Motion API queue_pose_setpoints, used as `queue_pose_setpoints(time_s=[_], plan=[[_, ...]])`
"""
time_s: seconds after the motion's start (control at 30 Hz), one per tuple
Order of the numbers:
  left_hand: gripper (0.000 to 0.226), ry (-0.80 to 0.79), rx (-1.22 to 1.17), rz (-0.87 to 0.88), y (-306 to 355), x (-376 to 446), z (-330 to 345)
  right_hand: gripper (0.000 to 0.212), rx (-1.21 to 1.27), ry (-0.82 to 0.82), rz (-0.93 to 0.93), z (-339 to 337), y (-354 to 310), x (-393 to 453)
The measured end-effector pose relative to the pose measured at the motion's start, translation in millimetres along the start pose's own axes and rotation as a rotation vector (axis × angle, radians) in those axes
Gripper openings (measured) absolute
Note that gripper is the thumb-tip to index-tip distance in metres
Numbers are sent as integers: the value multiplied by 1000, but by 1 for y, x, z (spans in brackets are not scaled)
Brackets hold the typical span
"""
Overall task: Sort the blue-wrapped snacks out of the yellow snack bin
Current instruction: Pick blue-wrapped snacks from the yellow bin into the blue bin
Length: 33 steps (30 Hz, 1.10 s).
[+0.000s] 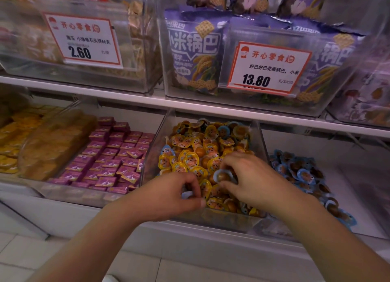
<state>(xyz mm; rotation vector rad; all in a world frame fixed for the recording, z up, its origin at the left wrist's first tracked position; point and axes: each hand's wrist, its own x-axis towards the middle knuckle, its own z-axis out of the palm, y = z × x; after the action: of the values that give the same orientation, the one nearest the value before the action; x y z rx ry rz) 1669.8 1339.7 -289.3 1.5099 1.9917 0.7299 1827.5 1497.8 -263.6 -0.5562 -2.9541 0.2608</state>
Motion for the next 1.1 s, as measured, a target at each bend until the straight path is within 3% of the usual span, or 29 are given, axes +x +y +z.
queue_pose_setpoints(time_s=[0.13,0.23,0.4,0.5,0.6,0.73,0.83,0.97,1.1], plan=[[10,93,-143,-27,-7,0,-5,22,53,118,51,0,-2,3],[15,297,-289,-44,-10,0,-8,19,102,154,34,2,-4,6],[26,537,-903,-74,-2,-1,-13,8,169,-53,-115,18,-16,15],[27,587,-1144,-70,2,-1,-18,18,193,-22,-101,33,-20,27],[27,577,-1170,-57,1,-2,-20,17,248,72,6,33,-15,39],[28,575,-1186,-58,1,-5,-20,17,192,27,-26,31,-12,39],[31,584,-1168,-79,3,-4,-18,33,32,-39,-98,39,-21,39],[32,588,-1179,-86,4,-3,-17,71,-159,-79,-91,53,-34,43],[28,589,-1144,-96,0,-3,-15,67,-90,-52,-132,54,-34,48]])
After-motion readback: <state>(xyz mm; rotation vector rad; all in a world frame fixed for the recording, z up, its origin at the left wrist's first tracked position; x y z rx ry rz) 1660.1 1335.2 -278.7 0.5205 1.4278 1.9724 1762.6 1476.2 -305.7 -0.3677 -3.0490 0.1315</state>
